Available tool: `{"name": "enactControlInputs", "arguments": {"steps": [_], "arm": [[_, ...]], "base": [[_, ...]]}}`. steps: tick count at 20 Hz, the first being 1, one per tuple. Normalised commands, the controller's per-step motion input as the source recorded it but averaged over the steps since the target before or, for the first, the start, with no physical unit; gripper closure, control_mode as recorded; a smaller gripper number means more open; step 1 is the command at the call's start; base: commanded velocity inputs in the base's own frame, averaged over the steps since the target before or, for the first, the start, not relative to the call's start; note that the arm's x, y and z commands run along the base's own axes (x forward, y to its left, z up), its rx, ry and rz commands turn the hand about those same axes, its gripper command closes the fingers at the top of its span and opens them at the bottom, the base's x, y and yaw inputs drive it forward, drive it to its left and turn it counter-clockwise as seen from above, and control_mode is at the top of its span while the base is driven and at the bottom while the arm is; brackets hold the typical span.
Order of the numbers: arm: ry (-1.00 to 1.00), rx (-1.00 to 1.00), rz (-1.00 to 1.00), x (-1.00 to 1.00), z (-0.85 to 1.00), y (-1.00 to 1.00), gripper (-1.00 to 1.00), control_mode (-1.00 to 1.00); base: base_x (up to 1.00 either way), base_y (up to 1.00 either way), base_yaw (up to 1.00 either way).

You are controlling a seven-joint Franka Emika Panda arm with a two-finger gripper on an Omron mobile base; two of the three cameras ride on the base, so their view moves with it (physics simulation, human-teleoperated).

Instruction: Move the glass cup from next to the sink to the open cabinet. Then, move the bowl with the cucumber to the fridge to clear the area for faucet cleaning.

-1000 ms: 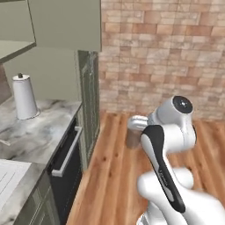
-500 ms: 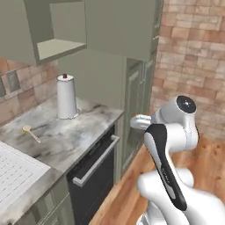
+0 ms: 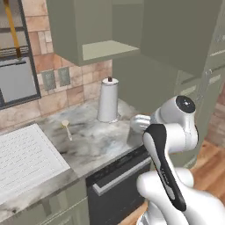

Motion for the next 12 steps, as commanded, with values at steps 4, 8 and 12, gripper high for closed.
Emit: {"name": "enactControlInputs", "arguments": {"steps": [4, 8, 12], "arm": [[0.00, 0.00, 0.00, 0.00, 0.00, 0.00, 1.00, 1.00], [0.00, 0.00, 0.00, 0.00, 0.00, 0.00, 1.00, 1.00], [0.00, 0.00, 0.00, 0.00, 0.00, 0.00, 1.00, 1.00]], "base": [[0.97, -0.50, 0.34], [0.92, -0.39, 0.07], [0.95, -0.12, 0.06]]}}
